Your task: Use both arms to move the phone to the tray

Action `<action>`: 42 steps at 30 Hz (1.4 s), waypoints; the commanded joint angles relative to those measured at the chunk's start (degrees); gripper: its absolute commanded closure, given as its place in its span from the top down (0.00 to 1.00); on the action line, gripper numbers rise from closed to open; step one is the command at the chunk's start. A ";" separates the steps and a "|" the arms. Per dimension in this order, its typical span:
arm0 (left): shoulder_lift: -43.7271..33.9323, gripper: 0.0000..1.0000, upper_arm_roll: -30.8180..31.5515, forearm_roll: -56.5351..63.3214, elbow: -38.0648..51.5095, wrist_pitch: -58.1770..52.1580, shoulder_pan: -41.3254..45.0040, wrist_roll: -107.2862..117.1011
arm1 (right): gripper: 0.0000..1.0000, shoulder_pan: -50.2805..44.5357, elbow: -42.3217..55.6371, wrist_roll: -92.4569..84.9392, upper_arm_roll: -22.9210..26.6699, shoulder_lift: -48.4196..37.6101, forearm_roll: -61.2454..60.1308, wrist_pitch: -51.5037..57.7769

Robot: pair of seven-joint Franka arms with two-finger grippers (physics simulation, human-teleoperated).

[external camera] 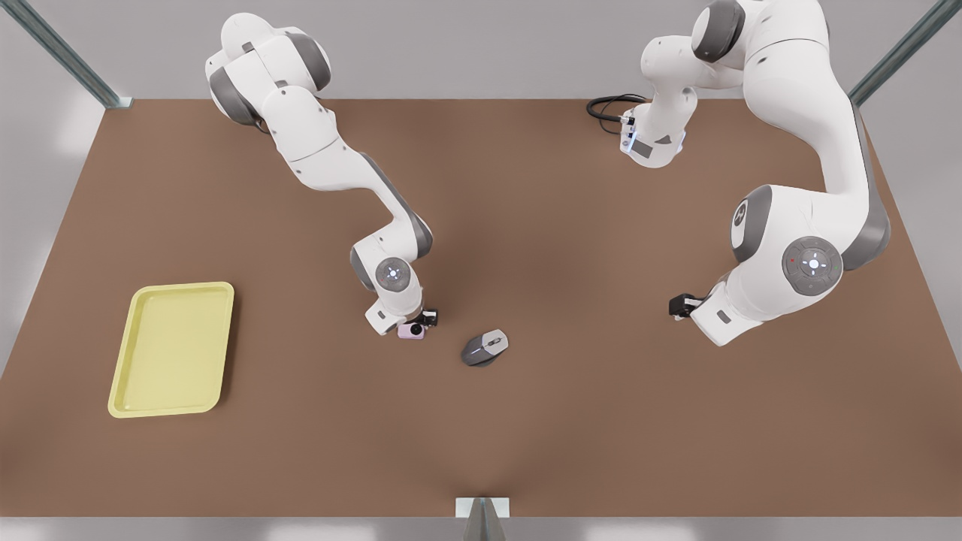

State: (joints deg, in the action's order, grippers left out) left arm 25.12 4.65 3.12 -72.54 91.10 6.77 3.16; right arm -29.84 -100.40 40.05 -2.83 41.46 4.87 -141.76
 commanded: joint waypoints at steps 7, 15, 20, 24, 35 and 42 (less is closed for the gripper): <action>-0.16 1.00 0.01 0.04 0.03 -0.04 0.00 -0.08 | 0.74 1.28 0.03 -1.91 -1.03 -0.68 0.05 0.52; -0.16 1.00 0.01 -0.05 0.03 -0.04 0.00 0.00 | 0.74 9.62 -1.90 -14.38 -1.65 -9.11 -0.30 8.43; -0.16 1.00 0.01 0.04 0.03 -0.04 0.00 0.00 | 0.74 23.42 -11.30 -38.38 -1.39 -16.32 -0.39 8.60; -0.16 1.00 0.01 -0.05 0.03 -0.04 0.00 -0.08 | 0.74 33.00 -15.52 -52.18 -1.39 -18.17 -0.39 8.43; -0.16 1.00 0.01 -0.05 0.03 -0.04 0.00 0.00 | 0.74 48.12 -11.22 -83.12 1.60 -15.79 0.58 7.90; -0.16 1.00 0.01 -0.05 0.03 -0.04 0.00 0.00 | 1.00 48.56 -10.16 -84.26 3.01 -12.28 -0.13 7.37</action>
State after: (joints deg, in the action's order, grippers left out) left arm 25.04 4.65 3.04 -72.54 91.08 6.77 3.12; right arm 18.75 -110.63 -17.24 0.11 29.13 4.98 -134.23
